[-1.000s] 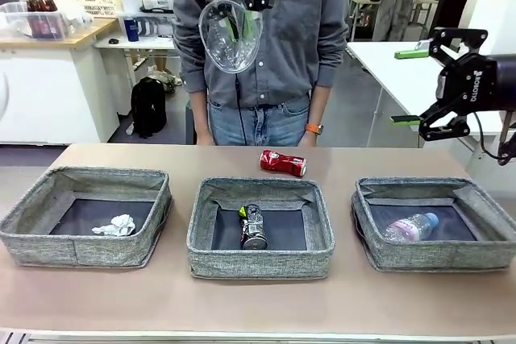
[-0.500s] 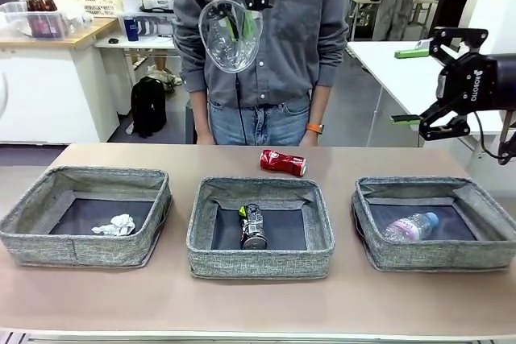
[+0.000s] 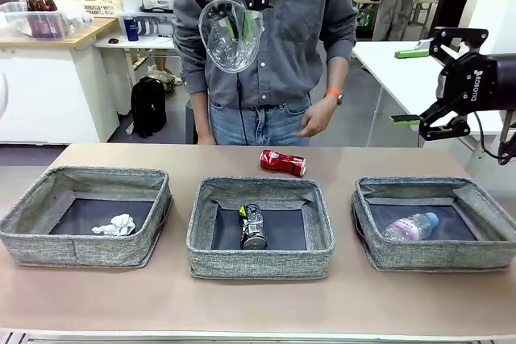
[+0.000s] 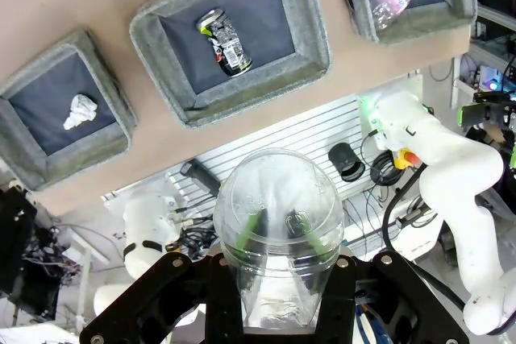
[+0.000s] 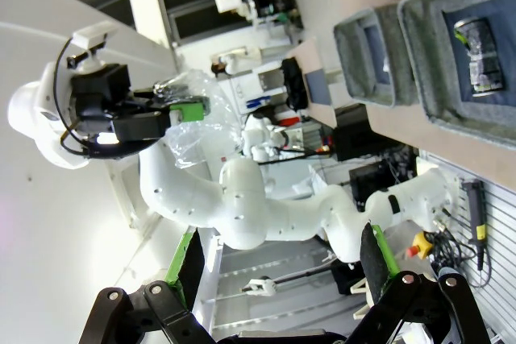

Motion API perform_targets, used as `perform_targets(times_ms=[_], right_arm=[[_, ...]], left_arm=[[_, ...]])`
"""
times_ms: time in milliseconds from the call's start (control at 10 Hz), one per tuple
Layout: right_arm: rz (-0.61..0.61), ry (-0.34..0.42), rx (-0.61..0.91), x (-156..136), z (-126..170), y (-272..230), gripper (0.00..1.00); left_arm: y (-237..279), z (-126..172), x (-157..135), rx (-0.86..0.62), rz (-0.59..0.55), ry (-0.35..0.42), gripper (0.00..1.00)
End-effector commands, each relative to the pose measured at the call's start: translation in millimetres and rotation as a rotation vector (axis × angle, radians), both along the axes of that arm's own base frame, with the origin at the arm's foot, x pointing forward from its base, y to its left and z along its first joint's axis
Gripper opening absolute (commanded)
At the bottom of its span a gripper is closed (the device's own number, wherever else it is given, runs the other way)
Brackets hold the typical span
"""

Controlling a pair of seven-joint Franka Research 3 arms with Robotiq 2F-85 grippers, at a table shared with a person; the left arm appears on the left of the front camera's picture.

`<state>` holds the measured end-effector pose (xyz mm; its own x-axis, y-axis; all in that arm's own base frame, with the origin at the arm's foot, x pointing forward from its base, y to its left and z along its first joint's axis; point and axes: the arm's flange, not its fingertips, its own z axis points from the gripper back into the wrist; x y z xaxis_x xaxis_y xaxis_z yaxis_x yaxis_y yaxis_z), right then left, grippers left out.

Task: Sort the waste into the appropriate baskets.
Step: Place the picked waste into the Fabric basket indicated by the person.

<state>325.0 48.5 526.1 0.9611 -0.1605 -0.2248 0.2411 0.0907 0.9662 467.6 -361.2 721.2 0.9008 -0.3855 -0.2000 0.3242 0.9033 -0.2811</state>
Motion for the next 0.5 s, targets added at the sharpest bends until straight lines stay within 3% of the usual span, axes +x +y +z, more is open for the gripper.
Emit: perform_targets(times_ms=[0, 400], right_arm=[[-0.009, 0.014, 0.017, -0.5, 3.5, 1.0, 1.00], [-0.009, 0.014, 0.017, -0.5, 3.5, 1.0, 1.00]], left_arm=[[0.3, 2.3, -4.3, 0.007, 0.013, -0.016, 0.16], [0.3, 2.3, -4.3, 0.007, 0.013, -0.016, 0.16]])
